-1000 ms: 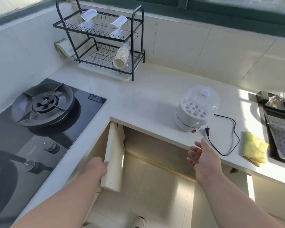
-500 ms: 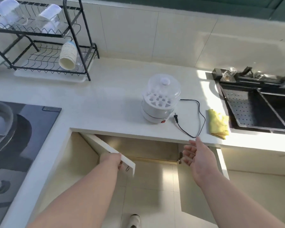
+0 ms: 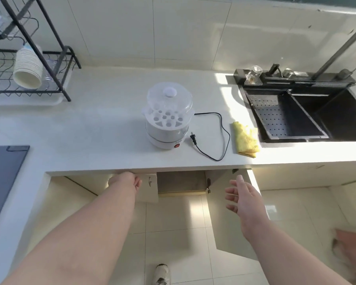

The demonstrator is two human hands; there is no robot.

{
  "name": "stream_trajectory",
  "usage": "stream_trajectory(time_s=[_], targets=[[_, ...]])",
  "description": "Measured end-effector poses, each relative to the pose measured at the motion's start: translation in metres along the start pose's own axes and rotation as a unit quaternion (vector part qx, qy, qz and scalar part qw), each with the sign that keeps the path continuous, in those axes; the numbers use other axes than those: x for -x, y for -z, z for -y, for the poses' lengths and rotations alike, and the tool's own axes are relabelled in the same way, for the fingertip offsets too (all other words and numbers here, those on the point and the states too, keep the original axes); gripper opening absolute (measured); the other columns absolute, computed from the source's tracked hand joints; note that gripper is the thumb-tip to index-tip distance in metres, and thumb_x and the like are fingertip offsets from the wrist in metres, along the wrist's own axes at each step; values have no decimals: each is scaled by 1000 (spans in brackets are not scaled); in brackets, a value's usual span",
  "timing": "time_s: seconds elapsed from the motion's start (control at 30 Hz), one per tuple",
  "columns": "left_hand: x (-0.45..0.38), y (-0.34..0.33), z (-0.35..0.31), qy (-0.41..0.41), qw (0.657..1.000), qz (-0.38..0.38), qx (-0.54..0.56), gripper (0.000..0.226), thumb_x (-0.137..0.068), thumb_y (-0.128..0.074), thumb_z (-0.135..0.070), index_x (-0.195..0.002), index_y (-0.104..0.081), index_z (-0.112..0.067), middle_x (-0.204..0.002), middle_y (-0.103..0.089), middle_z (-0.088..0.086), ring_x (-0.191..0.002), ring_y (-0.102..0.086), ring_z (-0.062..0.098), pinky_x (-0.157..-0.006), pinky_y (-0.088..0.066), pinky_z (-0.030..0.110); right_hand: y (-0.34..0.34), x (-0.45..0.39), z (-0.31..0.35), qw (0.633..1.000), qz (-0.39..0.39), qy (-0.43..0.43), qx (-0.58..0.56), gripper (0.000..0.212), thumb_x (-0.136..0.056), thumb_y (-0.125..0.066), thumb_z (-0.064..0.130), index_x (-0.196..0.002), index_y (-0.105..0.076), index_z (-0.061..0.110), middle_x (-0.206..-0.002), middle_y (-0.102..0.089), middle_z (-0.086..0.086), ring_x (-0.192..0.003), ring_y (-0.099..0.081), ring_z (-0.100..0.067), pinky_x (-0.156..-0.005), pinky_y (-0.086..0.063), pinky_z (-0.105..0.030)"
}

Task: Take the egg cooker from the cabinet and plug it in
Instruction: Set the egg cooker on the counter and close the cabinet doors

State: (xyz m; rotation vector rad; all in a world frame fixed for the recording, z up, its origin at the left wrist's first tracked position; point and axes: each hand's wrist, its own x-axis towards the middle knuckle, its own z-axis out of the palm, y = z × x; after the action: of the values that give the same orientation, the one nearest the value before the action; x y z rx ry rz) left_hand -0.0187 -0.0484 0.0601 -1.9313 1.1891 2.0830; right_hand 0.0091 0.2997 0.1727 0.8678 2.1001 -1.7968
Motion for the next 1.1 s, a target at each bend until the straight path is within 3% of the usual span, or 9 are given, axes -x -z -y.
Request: stream_trajectory(time_s=[0.27,0.37,0.43,0.53,0.67,0.73,0.8,0.9,1.1], targets=[[-10,5,9,-41,999,-7,-29,23,-103,-57,1,-124,-59,-10,-119,-61,17,-90,-68,29,-59,-54,38,47,-27,-11,989,-66,37,126,35,-103,-55,58,-102,-71,27,-102,-75,3,-94,-68,-16,-75,-54,-36],[-15,6,10,-34,998,-12,-58,37,-104,-61,-6,-141,-56,-7,-124,-57,16,-102,-64,30,-58,-53,38,70,-42,-20,962,-107,47,246,42,-102,-58,54,-123,-70,21,-122,-72,0,-108,-67,-23,-89,-57,-43],[-17,5,8,-32,997,-24,-74,43,-103,-66,-12,-145,-56,-9,-126,-55,14,-102,-62,29,-57,-52,38,80,-54,-26,959,-95,-14,268,52,-101,-62,49,-141,-63,17,-140,-65,-6,-124,-62,-31,-102,-52,-45],[-15,6,3,-30,994,-42,-100,44,-98,-74,-18,-140,-60,-13,-127,-60,14,-100,-62,27,-55,-53,38,84,-66,-37,966,-62,-101,231,38,-101,-63,41,-124,-67,12,-123,-54,-8,-97,-56,-30,-84,-49,-40],[-15,6,4,-28,992,-52,-113,46,-93,-81,-21,-136,-62,-15,-121,-62,13,-97,-64,26,-57,-54,39,81,-72,-47,944,-58,-102,307,58,-104,-62,32,-153,-51,1,-130,-63,-15,-103,-57,-34,-90,-51,-41],[-14,7,6,-27,991,-48,-120,52,-93,-81,-26,-139,-60,-18,-123,-61,12,-97,-63,25,-65,-55,38,82,-72,-47,906,-62,-91,408,49,-103,-61,34,-142,-59,3,-129,-68,-17,-97,-59,-35,-81,-46,-35],[-13,8,6,-24,992,-38,-121,55,-92,-81,-31,-141,-59,-21,-128,-61,10,-101,-62,24,-71,-54,37,89,-74,-51,879,-69,-95,463,39,-102,-61,33,-126,-65,3,-110,-70,-15,-88,-62,-35,-70,-46,-33],[-12,9,8,-33,991,-27,-130,54,-92,-80,-35,-140,-61,-22,-127,-61,8,-101,-61,24,-76,-52,38,97,-78,-60,884,-62,-131,445,26,-103,-60,23,-108,-64,-2,-79,-60,-8,-82,-61,-35,-74,-49,-35],[-15,12,15,-52,986,-12,-161,51,-93,-74,-42,-137,-61,-21,-112,-64,3,-102,-64,23,-78,-50,40,95,-70,-73,857,-67,-116,498,20,-100,-48,9,-82,-55,5,-71,-54,-8,-59,-49,-24,-61,-41,-30]])
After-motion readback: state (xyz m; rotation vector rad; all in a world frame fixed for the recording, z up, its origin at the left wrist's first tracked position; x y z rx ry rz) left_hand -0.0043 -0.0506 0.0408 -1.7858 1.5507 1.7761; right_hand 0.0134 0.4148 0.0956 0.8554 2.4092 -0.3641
